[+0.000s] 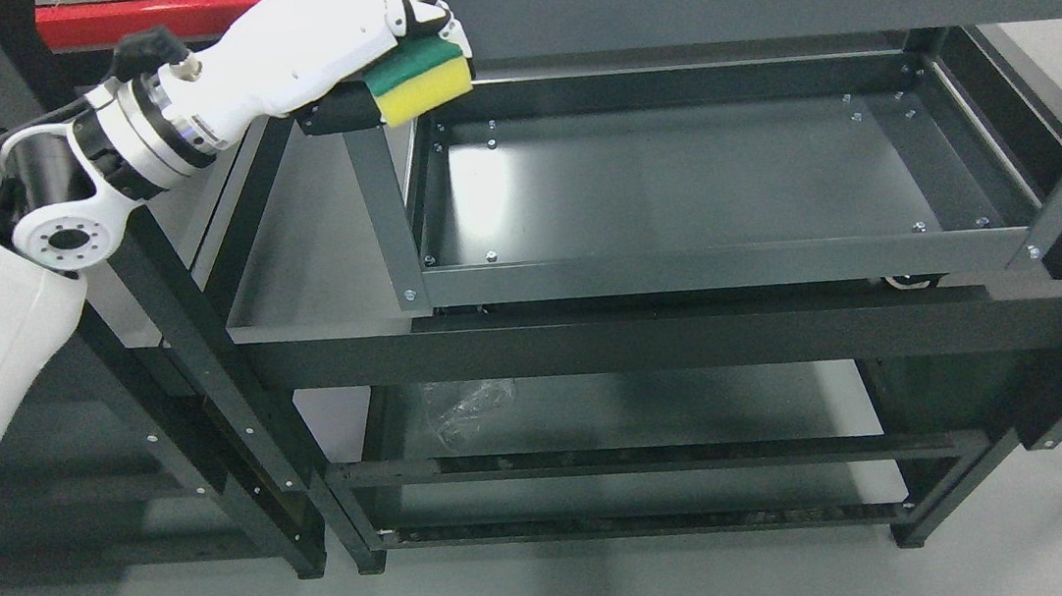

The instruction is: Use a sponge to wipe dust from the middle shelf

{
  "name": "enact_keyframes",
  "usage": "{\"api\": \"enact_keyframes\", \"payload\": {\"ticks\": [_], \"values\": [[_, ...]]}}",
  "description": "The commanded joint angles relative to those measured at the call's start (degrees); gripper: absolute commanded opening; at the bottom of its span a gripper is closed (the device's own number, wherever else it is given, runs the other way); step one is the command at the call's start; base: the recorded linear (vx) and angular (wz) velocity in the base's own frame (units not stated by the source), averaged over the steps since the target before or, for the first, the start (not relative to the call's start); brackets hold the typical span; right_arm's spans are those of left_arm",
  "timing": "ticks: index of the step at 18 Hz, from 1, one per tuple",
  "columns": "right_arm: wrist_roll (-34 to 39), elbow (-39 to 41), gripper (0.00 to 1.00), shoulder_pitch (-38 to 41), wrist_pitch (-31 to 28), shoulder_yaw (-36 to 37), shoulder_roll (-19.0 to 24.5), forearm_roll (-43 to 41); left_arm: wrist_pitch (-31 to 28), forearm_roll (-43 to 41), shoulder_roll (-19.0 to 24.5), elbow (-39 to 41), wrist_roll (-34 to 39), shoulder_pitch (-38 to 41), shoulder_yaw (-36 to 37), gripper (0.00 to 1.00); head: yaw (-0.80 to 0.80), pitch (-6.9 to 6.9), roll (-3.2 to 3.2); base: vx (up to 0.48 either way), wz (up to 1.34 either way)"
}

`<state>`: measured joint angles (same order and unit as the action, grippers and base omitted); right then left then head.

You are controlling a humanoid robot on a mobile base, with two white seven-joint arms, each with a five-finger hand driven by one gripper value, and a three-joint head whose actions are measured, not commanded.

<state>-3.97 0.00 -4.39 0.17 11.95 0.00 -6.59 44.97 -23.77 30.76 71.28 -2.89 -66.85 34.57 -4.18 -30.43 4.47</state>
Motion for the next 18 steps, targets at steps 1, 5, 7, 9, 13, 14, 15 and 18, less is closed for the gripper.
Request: {"api": "enact_keyframes", "payload": {"ticks": [1,5,7,9,13,14,15,18], "values": [[-0.2,1.0,1.00,0.0,-4.2,0.0,-1.0,0.0,0.0,9.3,-10.3,5.6,-0.2,3.7,-8.2,0.00,0.00,0.00,0.00,0.000,0.00],[-0.2,1.0,1.00,0.0,-4.2,0.0,-1.0,0.0,0.0,12.3,-23.7,2.4,0.5,6.0,6.2,0.00,0.00,0.00,0.00,0.000,0.00],[-0.2,1.0,1.00,0.0,-4.2,0.0,-1.0,0.0,0.0,12.3,-29.8,-2.3,0.5,9.7,8.2,0.00,0.00,0.00,0.00,0.000,0.00],[-0.2,1.0,1.00,0.0,-4.2,0.0,-1.0,0.0,0.0,12.4,-29.8,-8.8,0.5,14.3,9.0,0.00,0.00,0.00,0.00,0.000,0.00],[-0.2,1.0,1.00,0.0,-4.2,0.0,-1.0,0.0,0.0,21.8,-29.8,-15.7,1.9,23.1,9.2,0.00,0.00,0.00,0.00,0.000,0.00],[-0.2,1.0,1.00,0.0,-4.2,0.0,-1.0,0.0,0.0,24.1,-29.8,-17.0,2.1,25.7,8.0,0.00,0.00,0.00,0.00,0.000,0.00],[-0.2,1.0,1.00,0.0,-4.2,0.0,-1.0,0.0,0.0,24.3,-29.8,-17.4,2.3,28.6,4.9,0.00,0.00,0.00,0.00,0.000,0.00],[-0.2,1.0,1.00,0.0,-4.2,0.0,-1.0,0.0,0.0,19.6,-29.8,-17.1,2.1,35.9,-7.9,0.00,0.00,0.00,0.00,0.000,0.00]]}}
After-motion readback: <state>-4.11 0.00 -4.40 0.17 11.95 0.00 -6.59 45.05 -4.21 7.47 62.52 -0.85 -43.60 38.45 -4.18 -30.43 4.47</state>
